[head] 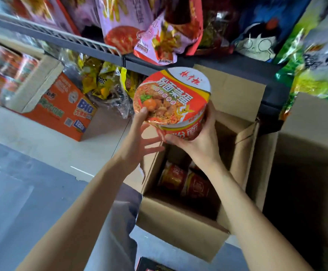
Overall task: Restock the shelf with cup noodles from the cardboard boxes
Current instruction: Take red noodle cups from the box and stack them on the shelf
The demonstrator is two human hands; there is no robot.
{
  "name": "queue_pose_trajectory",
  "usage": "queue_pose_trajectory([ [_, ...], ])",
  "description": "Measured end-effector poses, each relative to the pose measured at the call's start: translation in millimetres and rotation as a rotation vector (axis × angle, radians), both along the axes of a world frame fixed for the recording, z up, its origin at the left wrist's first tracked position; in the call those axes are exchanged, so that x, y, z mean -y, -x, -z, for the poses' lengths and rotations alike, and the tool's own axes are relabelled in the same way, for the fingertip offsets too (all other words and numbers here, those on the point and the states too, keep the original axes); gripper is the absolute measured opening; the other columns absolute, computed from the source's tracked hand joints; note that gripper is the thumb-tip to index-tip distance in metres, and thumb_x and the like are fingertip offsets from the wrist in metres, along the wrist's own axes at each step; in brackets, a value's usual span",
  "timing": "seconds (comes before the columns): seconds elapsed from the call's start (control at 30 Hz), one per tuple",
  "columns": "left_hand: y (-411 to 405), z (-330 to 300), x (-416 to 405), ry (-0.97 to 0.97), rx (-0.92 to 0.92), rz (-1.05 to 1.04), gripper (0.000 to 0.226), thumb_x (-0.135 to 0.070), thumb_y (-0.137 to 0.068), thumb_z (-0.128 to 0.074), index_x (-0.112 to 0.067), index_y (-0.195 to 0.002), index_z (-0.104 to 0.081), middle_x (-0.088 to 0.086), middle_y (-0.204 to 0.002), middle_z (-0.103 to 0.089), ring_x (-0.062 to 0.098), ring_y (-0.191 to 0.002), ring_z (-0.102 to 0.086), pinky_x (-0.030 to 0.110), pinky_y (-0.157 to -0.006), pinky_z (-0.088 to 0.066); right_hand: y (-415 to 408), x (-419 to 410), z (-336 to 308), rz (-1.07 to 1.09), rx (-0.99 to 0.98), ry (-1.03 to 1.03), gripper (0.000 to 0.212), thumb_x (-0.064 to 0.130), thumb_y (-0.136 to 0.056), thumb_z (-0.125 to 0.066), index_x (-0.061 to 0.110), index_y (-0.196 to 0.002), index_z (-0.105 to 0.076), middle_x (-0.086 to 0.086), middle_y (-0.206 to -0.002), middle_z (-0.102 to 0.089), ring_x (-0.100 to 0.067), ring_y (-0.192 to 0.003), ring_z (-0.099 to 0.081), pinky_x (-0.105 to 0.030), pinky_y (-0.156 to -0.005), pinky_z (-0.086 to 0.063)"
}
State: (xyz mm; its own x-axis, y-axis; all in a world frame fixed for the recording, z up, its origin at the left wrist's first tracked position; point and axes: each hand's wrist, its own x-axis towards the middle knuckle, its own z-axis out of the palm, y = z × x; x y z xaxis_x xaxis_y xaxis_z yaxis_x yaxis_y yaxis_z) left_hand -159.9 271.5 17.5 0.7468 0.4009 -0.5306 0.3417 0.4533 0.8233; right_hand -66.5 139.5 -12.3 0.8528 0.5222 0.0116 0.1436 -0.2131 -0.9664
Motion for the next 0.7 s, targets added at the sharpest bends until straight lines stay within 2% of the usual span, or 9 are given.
queue_pose_trajectory([
  [0.07,-0.8,-2.4,-3.6,0.004,0.037,-0.053,0.058,-0.067,-0.071,-0.049,-0.042,-0.123,-0.045,-0.016,-0.118,-0.058,0.028,-0.101,-0.068,0.049,-0.090,-0.053,-5.2,-5.7,-4.9,-0.045,0.012,-0.003,0.110,0.031,-0.061,-0.088,0.015,-0.146,-0.020,0.000,-0.144,-0.039,-0.003,-0.130,-0.040,-0.013,-0.102,-0.038],
  [0.17,-2.6,-7.3,-5.9,-0.007,0.065,-0.054,0.077,-0.071,-0.063,-0.054,-0.041,-0.132,-0.040,-0.015,-0.123,-0.056,0.029,-0.102,-0.067,0.043,-0.083,-0.056,-7.5,-5.4,-15.8,-0.040,0.059,-0.008,0.110,0.035,-0.059,-0.088,0.016,-0.145,-0.022,0.005,-0.141,-0.041,0.002,-0.128,-0.042,-0.010,-0.098,-0.040],
  [0.3,-4.0,-37.9,-9.2,-0.106,0.146,-0.008,0.091,-0.084,-0.057,-0.055,-0.045,-0.137,-0.036,-0.013,-0.137,-0.051,0.024,-0.111,-0.063,0.040,-0.085,-0.055,-10.7,-4.1,-56.5,0.005,0.152,-0.048,0.111,0.043,-0.057,-0.088,0.017,-0.145,-0.026,0.005,-0.141,-0.044,-0.005,-0.129,-0.044,-0.020,-0.101,-0.043],
  [0.37,-7.7,-66.5,-13.7,-0.169,0.222,-0.020,0.087,-0.089,-0.056,-0.052,-0.052,-0.133,-0.038,-0.018,-0.134,-0.051,0.017,-0.115,-0.060,0.039,-0.090,-0.052,-15.5,-11.0,-87.2,0.012,0.263,-0.055,0.109,0.046,-0.057,-0.088,0.015,-0.144,-0.030,0.001,-0.140,-0.042,-0.008,-0.130,-0.041,-0.019,-0.103,-0.041],
  [0.4,-10.5,-83.0,-16.6,-0.211,0.266,-0.038,0.081,-0.089,-0.058,-0.048,-0.053,-0.130,-0.040,-0.023,-0.131,-0.052,0.011,-0.115,-0.059,0.035,-0.092,-0.050,-18.2,-15.5,-104.4,0.031,0.331,-0.041,0.110,0.051,-0.055,-0.086,0.014,-0.143,-0.033,0.001,-0.139,-0.040,-0.006,-0.130,-0.038,-0.012,-0.102,-0.037],
  [0.47,-16.4,-118.9,-21.2,-0.324,0.343,-0.076,0.076,-0.083,-0.066,-0.040,-0.049,-0.135,-0.041,-0.026,-0.130,-0.053,-0.003,-0.115,-0.055,0.022,-0.089,-0.046,-25.1,-23.8,-139.8,0.081,0.419,-0.023,0.111,0.065,-0.052,-0.080,0.017,-0.142,-0.036,0.004,-0.133,-0.036,-0.004,-0.125,-0.038,-0.001,-0.095,-0.032],
  [0.57,-26.4,-162.4,-31.2,-0.608,0.463,-0.122,0.064,-0.057,-0.084,-0.050,-0.032,-0.142,-0.040,-0.018,-0.129,-0.057,-0.001,-0.117,-0.055,0.019,-0.091,-0.048,-40.9,-36.2,-192.9,0.078,0.468,-0.074,0.104,0.063,-0.060,-0.076,0.021,-0.145,-0.034,0.005,-0.132,-0.039,-0.005,-0.124,-0.043,-0.009,-0.098,-0.038],
  [0.63,-43.6,-188.2,-39.4,-0.777,0.500,-0.154,0.060,-0.044,-0.086,-0.063,-0.048,-0.139,-0.036,-0.030,-0.116,-0.060,-0.005,-0.105,-0.059,0.016,-0.084,-0.051,-57.3,-50.7,-225.2,0.055,0.483,-0.133,0.090,0.051,-0.077,-0.069,0.023,-0.149,-0.024,0.007,-0.142,-0.040,-0.001,-0.129,-0.040,-0.013,-0.103,-0.036],
  [0.7,-73.2,-205.1,-46.7,-0.923,0.518,-0.165,0.057,-0.036,-0.086,-0.068,-0.061,-0.124,-0.033,-0.040,-0.100,-0.060,-0.009,-0.095,-0.061,0.016,-0.079,-0.052,-77.8,-71.0,-248.3,0.063,0.518,-0.164,0.078,0.041,-0.091,-0.059,0.022,-0.152,-0.016,0.006,-0.150,-0.035,-0.003,-0.136,-0.034,-0.019,-0.110,-0.032],
])
